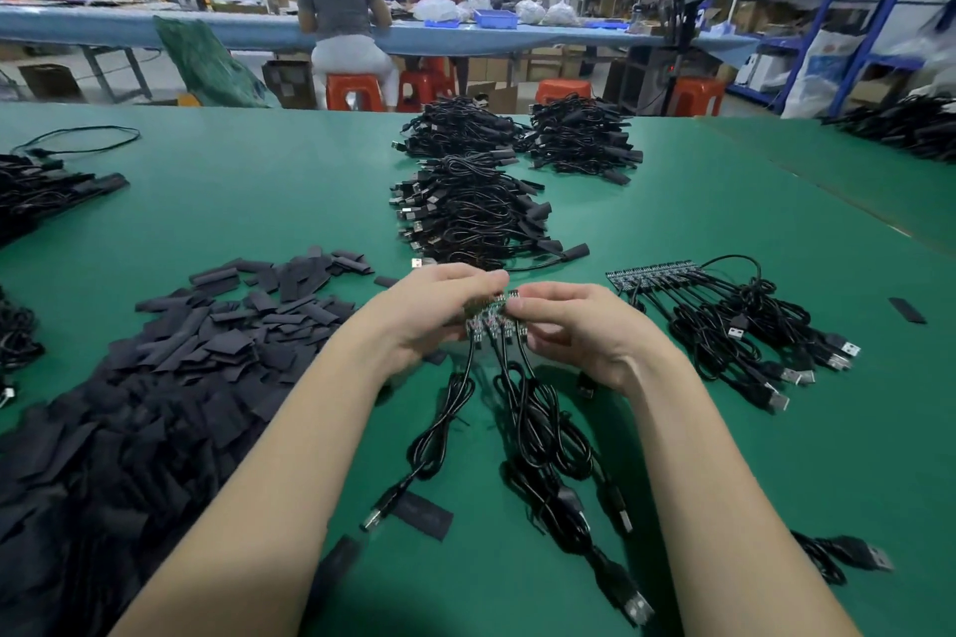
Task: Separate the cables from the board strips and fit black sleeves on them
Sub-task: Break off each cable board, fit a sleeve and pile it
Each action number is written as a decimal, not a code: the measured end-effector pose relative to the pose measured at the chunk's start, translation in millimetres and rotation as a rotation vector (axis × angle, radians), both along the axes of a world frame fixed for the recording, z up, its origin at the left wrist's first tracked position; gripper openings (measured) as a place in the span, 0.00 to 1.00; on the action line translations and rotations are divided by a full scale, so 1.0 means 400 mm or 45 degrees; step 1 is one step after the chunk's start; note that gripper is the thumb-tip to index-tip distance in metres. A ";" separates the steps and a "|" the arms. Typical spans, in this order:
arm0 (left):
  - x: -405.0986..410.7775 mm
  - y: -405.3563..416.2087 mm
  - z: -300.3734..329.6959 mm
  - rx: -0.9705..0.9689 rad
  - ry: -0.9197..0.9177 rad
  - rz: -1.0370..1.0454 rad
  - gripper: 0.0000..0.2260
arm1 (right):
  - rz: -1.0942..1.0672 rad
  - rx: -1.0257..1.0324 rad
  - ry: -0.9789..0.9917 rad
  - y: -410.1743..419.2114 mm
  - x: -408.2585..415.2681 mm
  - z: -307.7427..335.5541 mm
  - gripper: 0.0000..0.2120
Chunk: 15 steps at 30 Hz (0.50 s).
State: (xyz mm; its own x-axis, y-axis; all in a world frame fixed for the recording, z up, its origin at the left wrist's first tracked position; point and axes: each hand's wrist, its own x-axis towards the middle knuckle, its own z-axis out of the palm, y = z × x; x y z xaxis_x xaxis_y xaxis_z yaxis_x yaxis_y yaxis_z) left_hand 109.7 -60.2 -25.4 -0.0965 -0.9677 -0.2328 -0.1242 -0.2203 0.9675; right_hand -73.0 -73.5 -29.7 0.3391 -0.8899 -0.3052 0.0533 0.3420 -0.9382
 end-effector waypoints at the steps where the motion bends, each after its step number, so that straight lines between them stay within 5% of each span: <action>1: 0.000 0.004 -0.003 0.035 0.095 -0.021 0.07 | -0.014 0.027 -0.064 0.000 0.000 0.001 0.14; 6: -0.003 0.022 -0.019 0.015 0.464 -0.030 0.16 | -0.012 0.121 -0.241 0.006 0.011 0.003 0.20; 11: -0.008 0.022 -0.027 0.012 0.625 -0.056 0.20 | -0.078 0.305 -0.524 0.019 0.023 -0.003 0.15; 15: -0.017 0.020 -0.046 -0.062 0.483 0.039 0.08 | -0.097 0.251 -0.474 0.023 0.006 0.013 0.15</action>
State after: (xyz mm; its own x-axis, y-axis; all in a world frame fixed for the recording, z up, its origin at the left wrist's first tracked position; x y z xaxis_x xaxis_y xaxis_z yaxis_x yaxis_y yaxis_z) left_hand 102.8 -52.3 -43.8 -0.1381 -0.9805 -0.1398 0.2509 -0.1712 0.9528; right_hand -70.4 -64.1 -24.4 0.3939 -0.8535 -0.3412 0.4080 0.4950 -0.7672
